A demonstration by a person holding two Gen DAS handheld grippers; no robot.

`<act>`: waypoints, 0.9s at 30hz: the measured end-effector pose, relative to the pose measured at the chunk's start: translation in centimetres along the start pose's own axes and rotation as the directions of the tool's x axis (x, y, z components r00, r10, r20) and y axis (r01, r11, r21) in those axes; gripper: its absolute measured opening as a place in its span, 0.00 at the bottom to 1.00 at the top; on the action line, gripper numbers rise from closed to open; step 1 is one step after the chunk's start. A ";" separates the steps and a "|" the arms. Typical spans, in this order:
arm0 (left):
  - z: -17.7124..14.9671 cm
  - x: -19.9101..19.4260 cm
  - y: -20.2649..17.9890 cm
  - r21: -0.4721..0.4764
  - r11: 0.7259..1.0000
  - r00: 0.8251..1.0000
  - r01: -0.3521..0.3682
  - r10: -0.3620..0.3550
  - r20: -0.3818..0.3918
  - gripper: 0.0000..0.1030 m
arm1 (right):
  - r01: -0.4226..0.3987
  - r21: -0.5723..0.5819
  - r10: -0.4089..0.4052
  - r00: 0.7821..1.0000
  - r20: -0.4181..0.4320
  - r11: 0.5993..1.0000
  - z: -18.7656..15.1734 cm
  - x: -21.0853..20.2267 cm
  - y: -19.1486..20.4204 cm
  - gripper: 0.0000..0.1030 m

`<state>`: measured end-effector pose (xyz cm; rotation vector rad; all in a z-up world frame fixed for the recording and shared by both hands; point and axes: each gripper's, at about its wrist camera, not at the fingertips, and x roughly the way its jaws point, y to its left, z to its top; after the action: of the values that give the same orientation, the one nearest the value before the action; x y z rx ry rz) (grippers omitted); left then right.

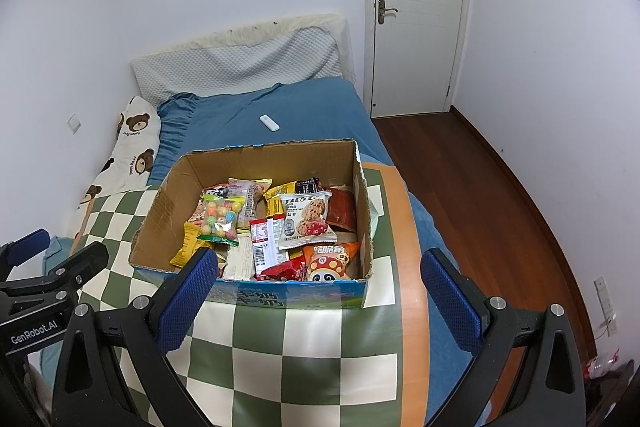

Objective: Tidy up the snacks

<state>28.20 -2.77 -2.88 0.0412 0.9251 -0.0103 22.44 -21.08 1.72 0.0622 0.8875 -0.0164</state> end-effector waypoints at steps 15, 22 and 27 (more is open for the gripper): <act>0.1 -0.1 -0.2 0.001 1.000 1.000 -0.003 0.003 0.003 1.00 | -0.004 -0.004 0.004 1.000 0.000 1.000 0.1 -0.3 -0.2 1.00; 0.1 -0.2 -0.2 -0.001 1.000 1.000 -0.003 0.003 0.003 1.00 | -0.007 -0.007 0.007 1.000 0.000 1.000 0.2 -0.6 -0.3 1.00; 0.1 -0.2 -0.2 -0.003 1.000 1.000 -0.002 0.002 0.002 1.00 | -0.008 -0.008 0.008 1.000 0.000 1.000 0.2 -0.5 -0.3 1.00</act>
<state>28.10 -2.93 -2.67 0.0392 0.9229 -0.0071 22.22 -21.38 2.22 0.0579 0.8870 -0.0058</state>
